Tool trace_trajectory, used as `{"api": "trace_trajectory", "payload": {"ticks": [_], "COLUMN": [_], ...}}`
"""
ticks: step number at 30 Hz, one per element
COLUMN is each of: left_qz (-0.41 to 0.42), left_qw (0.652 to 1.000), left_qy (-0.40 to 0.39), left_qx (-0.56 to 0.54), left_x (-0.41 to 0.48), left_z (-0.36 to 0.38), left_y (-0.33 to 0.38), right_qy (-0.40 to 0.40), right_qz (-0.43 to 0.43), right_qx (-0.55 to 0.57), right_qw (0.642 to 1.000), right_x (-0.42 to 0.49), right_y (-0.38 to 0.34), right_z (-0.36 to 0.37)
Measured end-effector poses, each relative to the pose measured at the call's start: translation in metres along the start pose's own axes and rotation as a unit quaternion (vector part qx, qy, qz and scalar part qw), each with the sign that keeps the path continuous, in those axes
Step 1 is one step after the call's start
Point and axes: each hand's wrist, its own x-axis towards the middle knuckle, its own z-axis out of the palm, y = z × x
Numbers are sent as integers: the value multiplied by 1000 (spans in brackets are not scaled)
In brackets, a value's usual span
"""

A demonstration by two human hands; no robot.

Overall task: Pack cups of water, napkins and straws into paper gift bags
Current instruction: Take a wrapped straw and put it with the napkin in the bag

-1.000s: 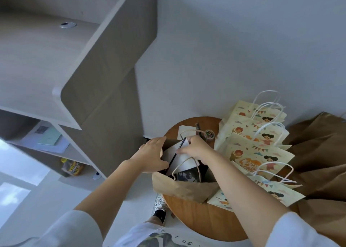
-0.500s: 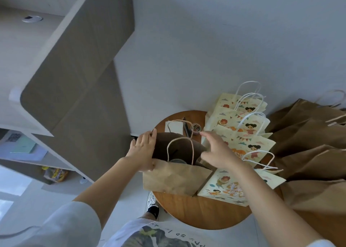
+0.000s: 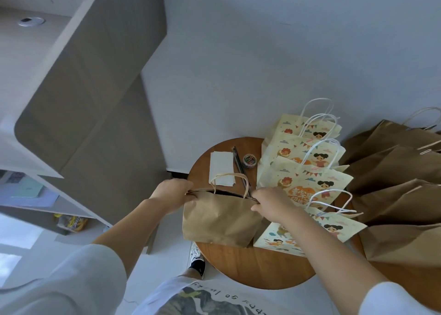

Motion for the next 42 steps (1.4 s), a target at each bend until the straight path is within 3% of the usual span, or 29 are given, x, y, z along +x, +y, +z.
{"api": "trace_trajectory", "payload": {"ticks": [4, 8, 10, 12, 16, 18, 24, 27, 32, 37, 42], "left_qz": [3, 6, -5, -13, -22, -20, 16, 12, 33, 27, 23], "left_qw": [999, 995, 988, 981, 968, 967, 972, 965, 953, 956, 953], "left_qy": [-24, -82, -88, -89, -97, -99, -156, -176, -225, -229, -234], "left_qx": [-26, -64, -126, -170, -230, -236, -176, -193, -199, -182, -190], "left_x": [6, 11, 16, 27, 66, 98, 198, 237, 281, 301, 307], "left_z": [-10, -22, -35, -49, -63, -61, -32, -6, 21, 39, 43], "left_y": [-2, -4, -4, -1, 13, 19, 26, 18, 10, 2, 1], "right_qy": [0, -107, -120, -104, -19, -16, -46, -17, 56, 67, 48], "right_qz": [0, 21, 38, 66, 122, 146, 238, 309, 441, 479, 492], "right_qx": [-19, 62, 141, 201, 148, 172, 332, 378, 443, 426, 390], "right_qw": [1000, 992, 982, 972, 981, 974, 912, 872, 778, 764, 777], "right_x": [6, 11, 17, 27, 61, 89, 184, 224, 270, 297, 311], "right_y": [0, 7, 12, 16, 21, 24, 37, 50, 69, 84, 91], "right_z": [-10, -16, -22, -34, -52, -49, -14, 7, 29, 50, 59]}}
